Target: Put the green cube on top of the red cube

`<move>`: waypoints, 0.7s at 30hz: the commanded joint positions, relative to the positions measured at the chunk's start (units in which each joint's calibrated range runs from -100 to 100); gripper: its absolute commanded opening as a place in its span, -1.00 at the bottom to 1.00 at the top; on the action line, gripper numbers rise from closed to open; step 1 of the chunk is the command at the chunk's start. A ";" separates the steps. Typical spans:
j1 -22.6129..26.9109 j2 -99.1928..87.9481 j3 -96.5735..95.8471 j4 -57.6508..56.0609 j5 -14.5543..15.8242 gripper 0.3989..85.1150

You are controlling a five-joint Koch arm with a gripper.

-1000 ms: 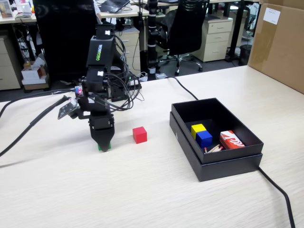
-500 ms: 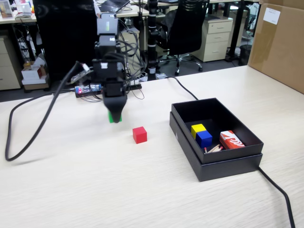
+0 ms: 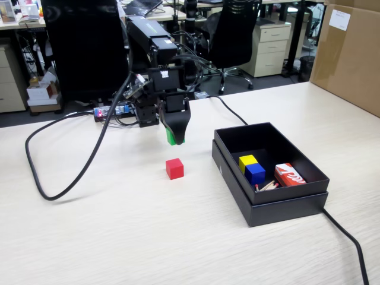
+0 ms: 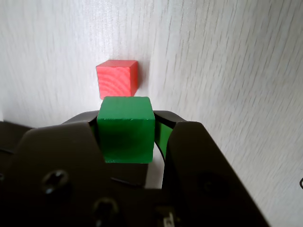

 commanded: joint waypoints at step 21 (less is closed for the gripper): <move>-1.90 12.48 11.29 1.20 0.68 -0.93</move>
